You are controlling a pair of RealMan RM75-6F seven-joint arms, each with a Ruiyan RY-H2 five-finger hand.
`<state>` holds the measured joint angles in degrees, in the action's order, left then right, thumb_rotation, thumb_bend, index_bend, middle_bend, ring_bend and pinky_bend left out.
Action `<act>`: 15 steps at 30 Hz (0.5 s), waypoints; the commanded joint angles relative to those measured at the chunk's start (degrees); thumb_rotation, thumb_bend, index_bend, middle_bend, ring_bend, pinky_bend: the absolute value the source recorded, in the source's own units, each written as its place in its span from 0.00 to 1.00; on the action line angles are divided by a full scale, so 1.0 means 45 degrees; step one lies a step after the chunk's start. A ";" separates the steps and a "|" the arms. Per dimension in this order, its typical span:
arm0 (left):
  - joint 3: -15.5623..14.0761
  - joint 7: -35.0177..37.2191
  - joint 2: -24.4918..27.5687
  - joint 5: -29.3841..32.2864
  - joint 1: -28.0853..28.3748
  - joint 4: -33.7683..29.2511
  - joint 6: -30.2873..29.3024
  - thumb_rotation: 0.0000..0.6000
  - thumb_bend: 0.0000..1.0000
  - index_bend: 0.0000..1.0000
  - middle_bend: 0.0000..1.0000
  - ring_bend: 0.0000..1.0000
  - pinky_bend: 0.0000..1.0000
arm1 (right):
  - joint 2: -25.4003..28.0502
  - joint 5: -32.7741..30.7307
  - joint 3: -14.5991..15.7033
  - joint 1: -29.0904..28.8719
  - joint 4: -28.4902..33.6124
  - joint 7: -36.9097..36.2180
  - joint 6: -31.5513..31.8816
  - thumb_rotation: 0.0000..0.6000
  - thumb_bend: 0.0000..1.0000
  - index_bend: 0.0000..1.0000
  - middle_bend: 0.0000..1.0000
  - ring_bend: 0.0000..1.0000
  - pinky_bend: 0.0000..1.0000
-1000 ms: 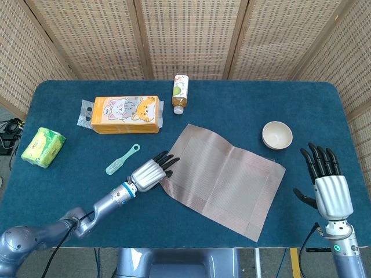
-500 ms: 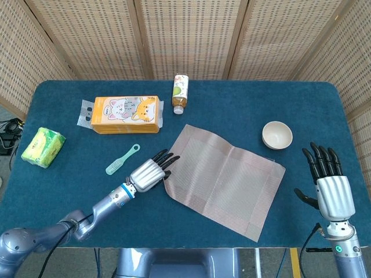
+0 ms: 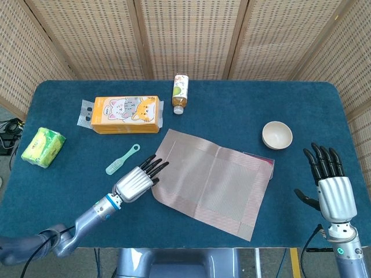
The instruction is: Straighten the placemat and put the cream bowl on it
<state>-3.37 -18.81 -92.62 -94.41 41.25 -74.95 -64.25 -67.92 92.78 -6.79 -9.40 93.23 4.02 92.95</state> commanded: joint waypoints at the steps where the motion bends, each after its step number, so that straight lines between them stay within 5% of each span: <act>1: -0.0399 -0.1679 0.1209 0.0628 -0.0698 -0.1879 0.0158 1.00 0.58 0.79 0.00 0.00 0.00 | 0.0013 0.0046 0.0003 0.0018 0.0028 0.0010 0.0033 1.00 0.00 0.01 0.00 0.00 0.00; 7: -0.0939 -0.3850 0.2493 0.1373 -0.1424 -0.4430 0.0307 1.00 0.58 0.79 0.00 0.00 0.00 | 0.0029 0.0216 0.0023 0.0061 0.0110 0.0066 0.0115 1.00 0.00 0.01 0.00 0.00 0.00; 15: -0.1463 -0.4265 0.3246 0.1511 -0.1716 -0.5781 0.0741 1.00 0.58 0.79 0.00 0.00 0.00 | 0.0025 0.0322 0.0030 0.0093 0.0154 0.0142 0.0145 1.00 0.00 0.02 0.00 0.00 0.00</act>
<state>-9.67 -37.82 -78.30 -87.73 33.75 -100.55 -61.26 -67.81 94.22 -6.65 -8.98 93.91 4.65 93.60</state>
